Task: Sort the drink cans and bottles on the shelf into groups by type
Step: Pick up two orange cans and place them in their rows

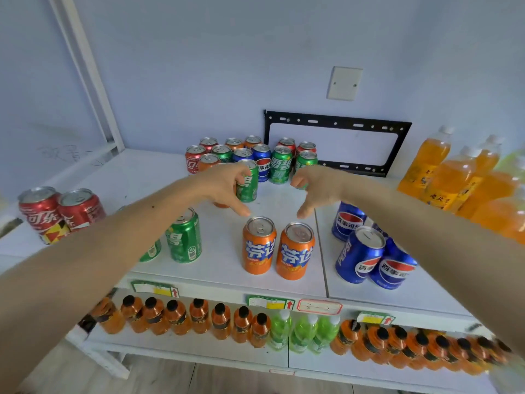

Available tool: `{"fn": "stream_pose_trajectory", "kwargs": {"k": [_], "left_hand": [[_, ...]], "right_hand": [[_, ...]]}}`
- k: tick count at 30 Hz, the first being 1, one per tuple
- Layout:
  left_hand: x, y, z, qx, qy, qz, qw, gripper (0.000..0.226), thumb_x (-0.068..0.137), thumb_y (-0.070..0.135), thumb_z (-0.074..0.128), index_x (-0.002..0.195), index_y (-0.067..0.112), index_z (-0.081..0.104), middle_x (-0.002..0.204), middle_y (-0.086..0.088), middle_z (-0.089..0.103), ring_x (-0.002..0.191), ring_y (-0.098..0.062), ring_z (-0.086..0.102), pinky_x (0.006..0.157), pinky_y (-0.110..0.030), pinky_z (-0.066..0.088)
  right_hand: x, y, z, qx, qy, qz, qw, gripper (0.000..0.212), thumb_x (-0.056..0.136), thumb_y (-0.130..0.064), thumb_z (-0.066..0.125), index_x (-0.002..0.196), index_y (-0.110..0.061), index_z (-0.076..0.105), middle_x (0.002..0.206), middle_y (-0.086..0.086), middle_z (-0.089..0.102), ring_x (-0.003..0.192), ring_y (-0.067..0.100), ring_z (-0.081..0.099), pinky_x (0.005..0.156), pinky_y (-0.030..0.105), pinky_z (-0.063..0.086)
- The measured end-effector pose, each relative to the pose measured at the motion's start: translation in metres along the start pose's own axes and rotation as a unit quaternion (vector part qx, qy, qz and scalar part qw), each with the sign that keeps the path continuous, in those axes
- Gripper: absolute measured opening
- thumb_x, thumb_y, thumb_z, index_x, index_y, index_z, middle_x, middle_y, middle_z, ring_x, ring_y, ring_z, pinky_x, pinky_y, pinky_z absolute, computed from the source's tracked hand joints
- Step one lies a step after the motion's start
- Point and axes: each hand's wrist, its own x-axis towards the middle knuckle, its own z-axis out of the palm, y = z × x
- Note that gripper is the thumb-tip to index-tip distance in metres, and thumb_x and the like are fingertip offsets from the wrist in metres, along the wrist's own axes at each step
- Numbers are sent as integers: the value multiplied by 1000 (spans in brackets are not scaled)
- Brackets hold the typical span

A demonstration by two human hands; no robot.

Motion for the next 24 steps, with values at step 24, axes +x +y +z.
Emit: {"fn": "stream_pose_trajectory", "kwargs": {"k": [24], "left_hand": [[162,-21,8,287,114,-75,948,90,62,63,78,128,14,41,116,-6,57,103,-27,57,87,-47,41]], "right_hand": [[195,96,-19,-32,69,142,987,117,61,-36,90,147,-5,18,140,17,33,126,38,45,99,47,44]]}}
